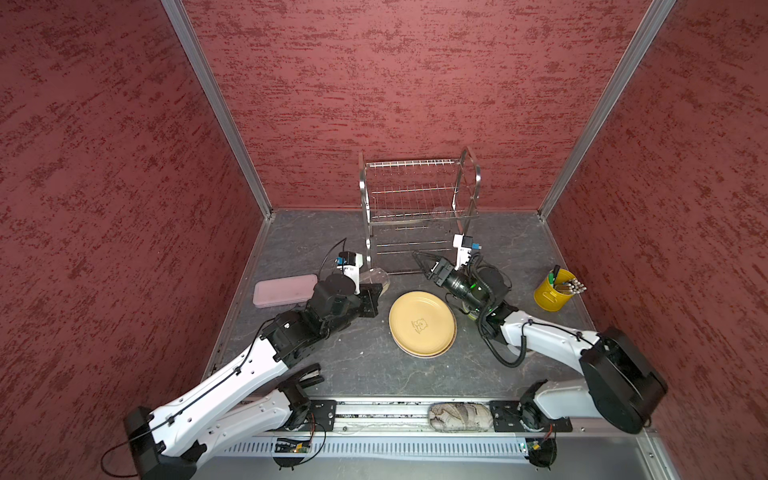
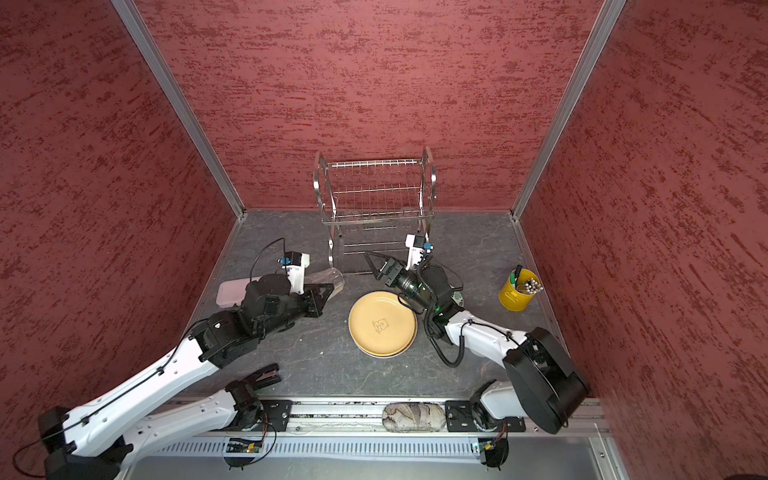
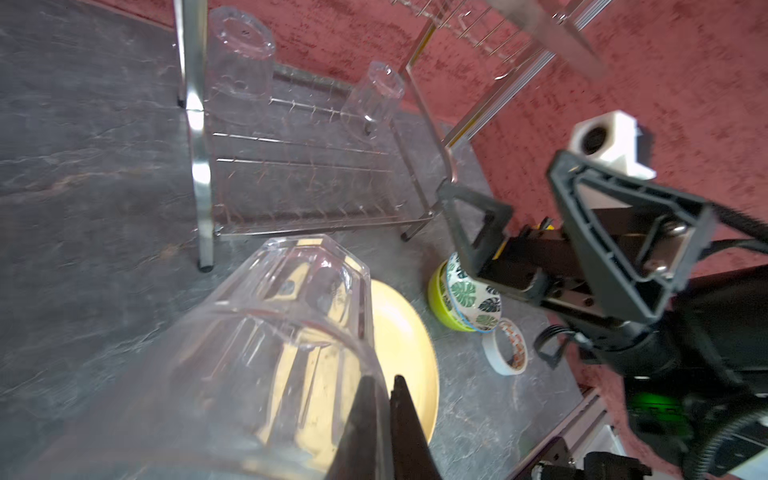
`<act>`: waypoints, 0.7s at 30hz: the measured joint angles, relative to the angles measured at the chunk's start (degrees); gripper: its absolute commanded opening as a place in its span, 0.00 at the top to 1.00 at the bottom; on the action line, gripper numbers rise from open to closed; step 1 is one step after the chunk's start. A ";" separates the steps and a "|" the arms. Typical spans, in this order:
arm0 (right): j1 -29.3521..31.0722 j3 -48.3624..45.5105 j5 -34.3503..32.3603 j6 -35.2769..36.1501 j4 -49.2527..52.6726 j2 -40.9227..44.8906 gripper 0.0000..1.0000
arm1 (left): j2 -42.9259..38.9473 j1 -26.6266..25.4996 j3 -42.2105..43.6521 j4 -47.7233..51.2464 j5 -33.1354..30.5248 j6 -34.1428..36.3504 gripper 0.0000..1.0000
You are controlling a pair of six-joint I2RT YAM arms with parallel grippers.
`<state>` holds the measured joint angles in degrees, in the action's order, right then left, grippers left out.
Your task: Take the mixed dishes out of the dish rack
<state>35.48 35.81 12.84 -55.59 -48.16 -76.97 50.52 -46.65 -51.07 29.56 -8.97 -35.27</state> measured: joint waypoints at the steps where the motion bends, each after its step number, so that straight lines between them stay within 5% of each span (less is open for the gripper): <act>1: 0.00 0.02 -0.79 1.40 1.86 1.18 0.01 | 0.00 -0.02 -0.72 2.05 -0.26 0.20 0.98; 21: 1.05 -1.92 -7.67 11.72 17.31 6.60 0.01 | 11.34 -0.02 -6.05 22.64 0.20 1.20 0.93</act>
<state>36.53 33.89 5.17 -43.88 -30.85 -70.37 61.87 -46.68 -57.12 52.21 -8.78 -34.06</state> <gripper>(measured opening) 0.990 0.090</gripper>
